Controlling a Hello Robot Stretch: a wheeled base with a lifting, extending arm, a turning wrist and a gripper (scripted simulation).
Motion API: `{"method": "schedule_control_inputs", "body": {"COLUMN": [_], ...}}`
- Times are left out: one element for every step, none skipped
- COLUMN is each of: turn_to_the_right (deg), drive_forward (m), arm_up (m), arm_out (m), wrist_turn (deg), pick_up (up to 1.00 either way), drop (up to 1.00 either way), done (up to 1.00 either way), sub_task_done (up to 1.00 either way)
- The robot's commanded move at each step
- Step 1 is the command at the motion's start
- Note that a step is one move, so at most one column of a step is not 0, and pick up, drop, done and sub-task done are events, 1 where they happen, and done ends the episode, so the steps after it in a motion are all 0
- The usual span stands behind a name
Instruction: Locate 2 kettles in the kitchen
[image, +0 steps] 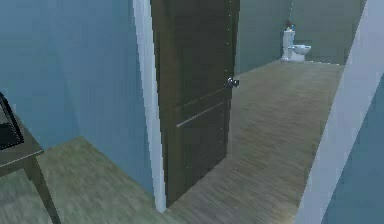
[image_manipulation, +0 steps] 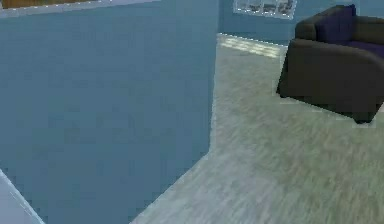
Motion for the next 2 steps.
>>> {"method": "schedule_control_inputs", "body": {"turn_to_the_right": [0.0, 15.0], "drive_forward": [0.40, 0.00], "arm_up": [0.00, 0.00], "arm_out": [0.00, 0.00], "wrist_turn": [0.0, 0.0], "pick_up": [0.00, 0.00], "drop": [0.00, 0.00], "done": [0.00, 0.00], "sub_task_done": [0.00, 0.00]}}
